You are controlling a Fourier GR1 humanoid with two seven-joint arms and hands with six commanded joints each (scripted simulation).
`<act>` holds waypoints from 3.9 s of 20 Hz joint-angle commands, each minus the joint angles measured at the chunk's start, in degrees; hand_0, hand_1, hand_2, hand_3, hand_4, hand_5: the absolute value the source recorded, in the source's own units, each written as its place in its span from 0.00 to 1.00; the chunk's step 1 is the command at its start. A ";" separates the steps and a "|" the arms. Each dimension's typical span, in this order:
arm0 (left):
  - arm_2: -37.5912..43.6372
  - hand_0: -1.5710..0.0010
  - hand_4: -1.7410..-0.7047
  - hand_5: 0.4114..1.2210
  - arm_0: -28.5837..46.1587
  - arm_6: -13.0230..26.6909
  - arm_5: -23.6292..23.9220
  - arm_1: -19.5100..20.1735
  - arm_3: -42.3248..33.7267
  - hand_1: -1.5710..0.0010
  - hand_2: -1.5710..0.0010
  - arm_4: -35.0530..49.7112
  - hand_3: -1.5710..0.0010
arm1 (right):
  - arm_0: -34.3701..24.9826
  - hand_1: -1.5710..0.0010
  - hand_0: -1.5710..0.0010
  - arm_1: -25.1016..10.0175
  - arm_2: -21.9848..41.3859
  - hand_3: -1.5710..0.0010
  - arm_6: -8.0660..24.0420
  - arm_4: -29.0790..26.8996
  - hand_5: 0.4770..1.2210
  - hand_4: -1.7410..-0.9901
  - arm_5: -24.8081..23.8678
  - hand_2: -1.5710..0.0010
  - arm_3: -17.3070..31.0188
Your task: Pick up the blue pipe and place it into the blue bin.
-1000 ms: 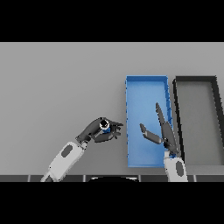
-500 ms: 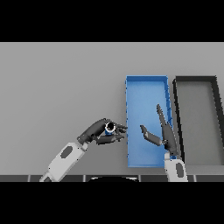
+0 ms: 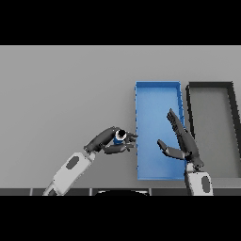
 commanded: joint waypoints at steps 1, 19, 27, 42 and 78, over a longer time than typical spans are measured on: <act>-0.42 0.00 0.00 1.00 0.62 0.05 -0.02 0.18 -0.29 0.00 0.00 -0.39 0.05 | -0.49 1.00 1.00 -1.88 0.30 1.00 2.20 -2.63 0.11 0.65 2.66 1.00 -1.46; 0.12 0.00 0.00 1.00 0.35 -1.03 -2.91 -0.09 -0.06 0.00 0.00 -0.13 0.02 | -28.18 1.00 1.00 -2.17 15.88 1.00 25.26 -8.88 0.07 0.69 14.90 1.00 -1.59; -1.10 0.37 0.18 1.00 -1.64 5.54 -5.37 3.61 -0.56 0.44 0.46 -4.51 0.48 | -36.83 0.66 0.66 2.77 17.60 0.72 27.01 -8.51 0.04 0.51 17.60 0.66 6.83; 2.78 0.09 0.09 1.00 0.85 -0.65 -4.54 -0.35 -0.87 0.14 0.22 -0.90 0.15 | -36.73 0.02 0.02 3.10 19.83 0.03 19.96 -10.88 0.93 0.35 17.48 0.02 7.81; 0.64 1.00 0.81 0.10 1.00 3.75 -6.30 4.09 -0.25 1.00 1.00 -8.42 1.00 | -65.97 0.00 0.00 -4.38 -3.73 0.00 35.63 -38.97 0.85 0.01 -2.15 0.00 12.21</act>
